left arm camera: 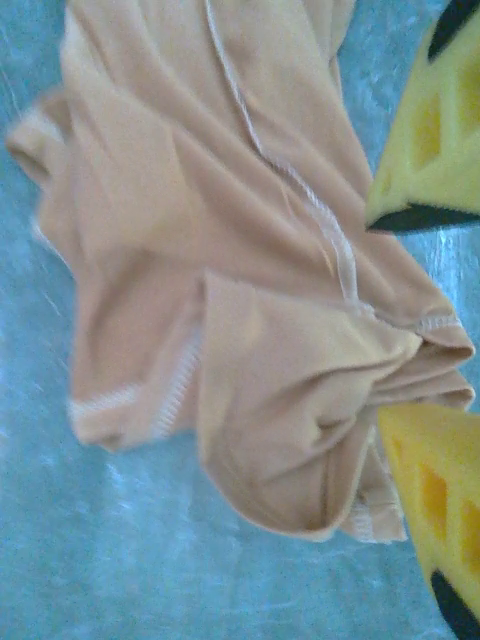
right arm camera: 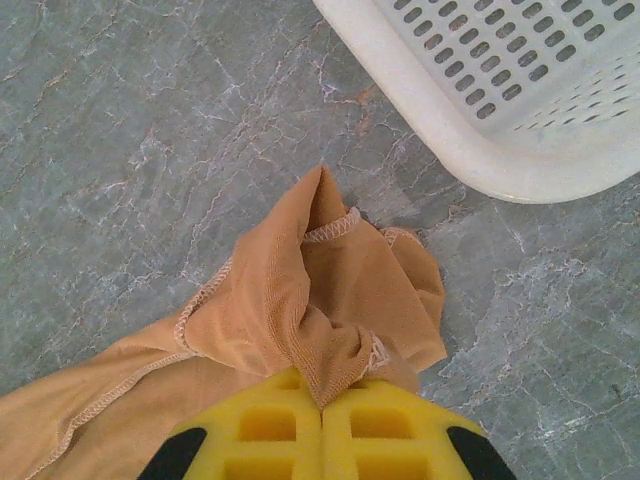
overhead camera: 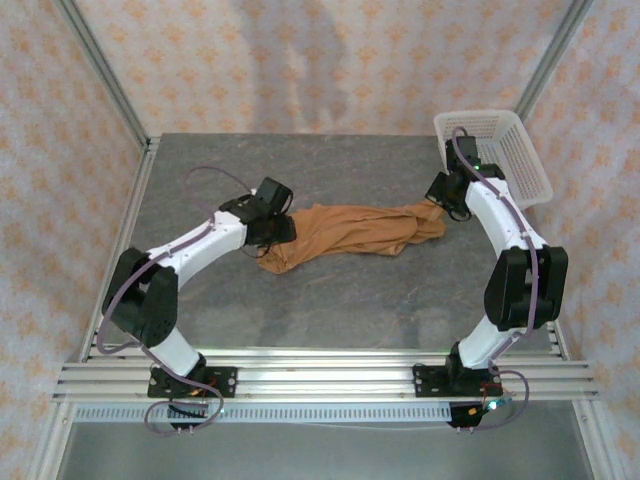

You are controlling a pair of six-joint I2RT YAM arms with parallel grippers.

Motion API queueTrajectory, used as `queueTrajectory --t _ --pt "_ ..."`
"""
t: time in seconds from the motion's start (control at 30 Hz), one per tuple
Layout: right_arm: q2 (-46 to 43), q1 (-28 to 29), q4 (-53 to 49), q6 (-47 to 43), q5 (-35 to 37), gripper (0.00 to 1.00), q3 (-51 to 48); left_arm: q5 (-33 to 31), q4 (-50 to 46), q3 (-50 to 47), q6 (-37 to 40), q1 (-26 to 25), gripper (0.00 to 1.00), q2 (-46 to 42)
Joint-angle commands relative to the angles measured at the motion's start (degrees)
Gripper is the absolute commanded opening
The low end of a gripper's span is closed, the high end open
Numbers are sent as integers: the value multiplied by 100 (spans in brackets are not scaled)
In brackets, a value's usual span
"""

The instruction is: Fold the inside-out t-shirt

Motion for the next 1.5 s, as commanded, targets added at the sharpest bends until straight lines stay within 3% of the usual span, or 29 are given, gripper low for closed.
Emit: queueTrajectory --t 0.0,0.23,0.47,0.53,0.7,0.77,1.17,1.3,1.47 --pt "-153 34 21 -71 17 0 -30 255 107 108 25 35 43 145" --pt "-151 35 -30 -108 19 0 89 866 682 -113 -278 35 42 519" --pt "-112 35 -36 -109 -92 0 110 318 422 -87 -44 261 46 917" --pt "-133 35 -50 -128 -70 0 141 191 384 -144 1 412 39 978" --pt "-184 33 -87 -161 -14 0 204 -48 329 -253 6 580 7 1012" --pt "-175 35 -101 -170 10 0 223 -100 264 -285 -6 580 0 949" --pt "-130 27 -170 -189 202 0 264 -664 -125 -974 -172 674 1 73" --pt "-120 27 -181 -190 209 0 264 -571 -26 -1151 -231 712 27 -299" --pt "-130 27 -175 -177 155 0 258 -102 305 -1233 -242 712 31 -793"
